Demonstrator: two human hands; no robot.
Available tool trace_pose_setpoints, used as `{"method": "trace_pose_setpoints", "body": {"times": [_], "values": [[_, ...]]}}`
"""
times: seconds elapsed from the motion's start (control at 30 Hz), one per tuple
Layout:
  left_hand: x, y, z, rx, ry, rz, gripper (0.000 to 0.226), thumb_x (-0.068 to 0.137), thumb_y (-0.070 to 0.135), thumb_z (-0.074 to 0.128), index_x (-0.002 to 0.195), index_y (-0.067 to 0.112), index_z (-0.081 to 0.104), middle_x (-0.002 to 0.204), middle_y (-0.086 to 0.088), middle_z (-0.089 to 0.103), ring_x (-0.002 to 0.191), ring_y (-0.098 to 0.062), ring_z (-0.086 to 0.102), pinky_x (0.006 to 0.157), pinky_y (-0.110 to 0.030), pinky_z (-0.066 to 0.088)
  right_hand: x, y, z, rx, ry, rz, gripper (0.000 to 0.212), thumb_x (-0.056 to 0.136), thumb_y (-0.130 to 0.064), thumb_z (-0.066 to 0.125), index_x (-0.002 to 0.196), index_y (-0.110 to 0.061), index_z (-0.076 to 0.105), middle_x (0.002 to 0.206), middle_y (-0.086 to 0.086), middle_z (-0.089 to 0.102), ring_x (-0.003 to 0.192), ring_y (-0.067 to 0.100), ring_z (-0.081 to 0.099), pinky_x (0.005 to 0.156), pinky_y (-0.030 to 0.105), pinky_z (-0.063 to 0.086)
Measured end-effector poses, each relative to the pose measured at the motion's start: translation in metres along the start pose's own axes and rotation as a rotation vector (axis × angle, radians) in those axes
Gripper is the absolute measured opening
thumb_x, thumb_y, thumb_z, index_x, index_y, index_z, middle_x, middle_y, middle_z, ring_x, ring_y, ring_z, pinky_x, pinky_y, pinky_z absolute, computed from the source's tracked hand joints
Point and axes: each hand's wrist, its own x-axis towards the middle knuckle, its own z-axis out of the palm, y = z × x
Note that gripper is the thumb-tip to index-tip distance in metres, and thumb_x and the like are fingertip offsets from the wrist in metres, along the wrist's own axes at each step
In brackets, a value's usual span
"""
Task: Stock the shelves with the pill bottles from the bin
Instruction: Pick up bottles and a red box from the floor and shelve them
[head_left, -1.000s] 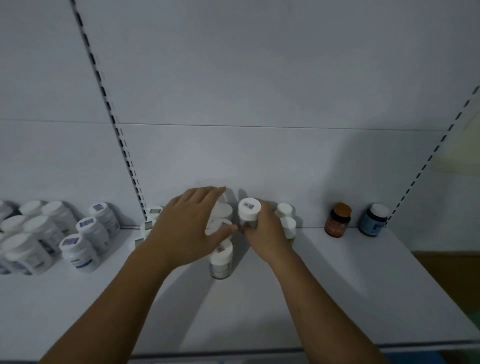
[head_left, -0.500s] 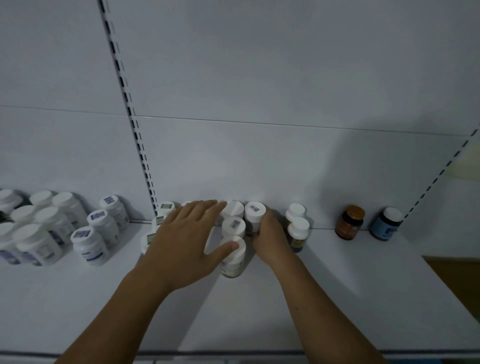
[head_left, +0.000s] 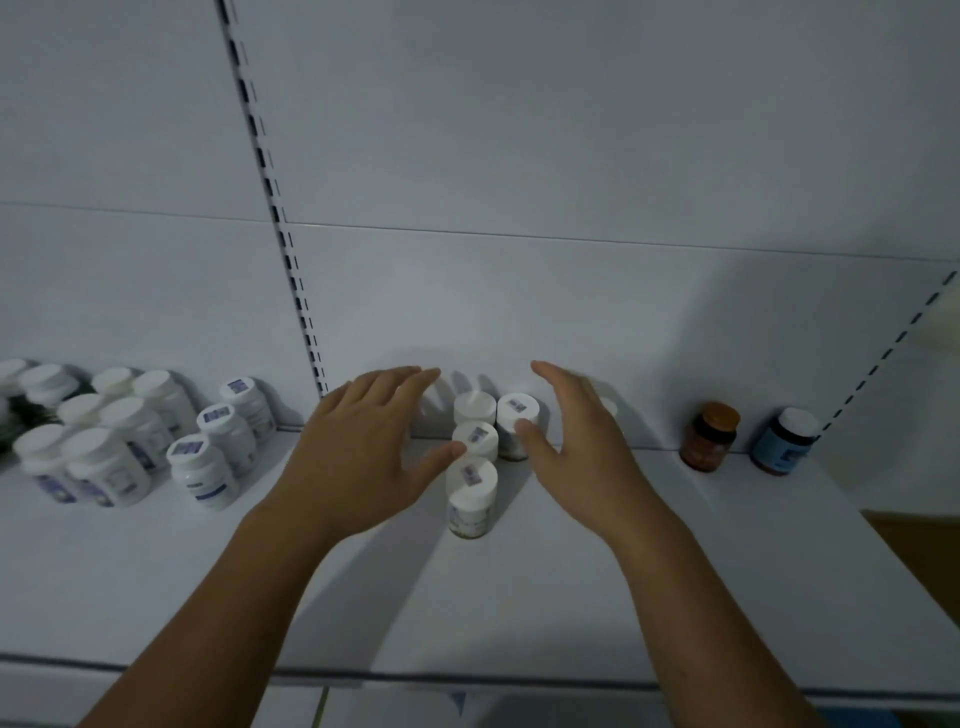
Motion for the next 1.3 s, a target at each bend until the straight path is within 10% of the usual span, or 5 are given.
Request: {"method": "trace_pose_setpoints", "body": {"times": [0.47,1.3], "values": [[-0.128,-0.019,-0.052,0.215,-0.053,-0.380,0.087,0.092,0.086,0.032,0.161,0.032,0.032,0.163,0.007,0.042,0.148,-0.020,0.042,0.118,-0.044,0.037,-0.030,-0.074,0.042,-0.163,-0.457,-0.461,0.085,0.089,-0.074,0.056,0.158,-0.035,0.025,0.160,-0.009,0.035,0.147,0.016,0.031,0.121,0.043,0.031],[-0.604,-0.218,-0.204,0.291,0.060,-1.152,0.089,0.089,0.090,0.027,0.161,0.040,0.018,0.165,0.011,0.034,0.151,-0.017,0.035,0.124,-0.046,0.033,-0.241,-0.454,0.368,-0.166,-0.927,-0.994,0.087,0.094,-0.071,0.053,0.164,-0.038,0.013,0.168,-0.014,0.021,0.155,0.013,0.019,0.128,0.042,0.020]]}}
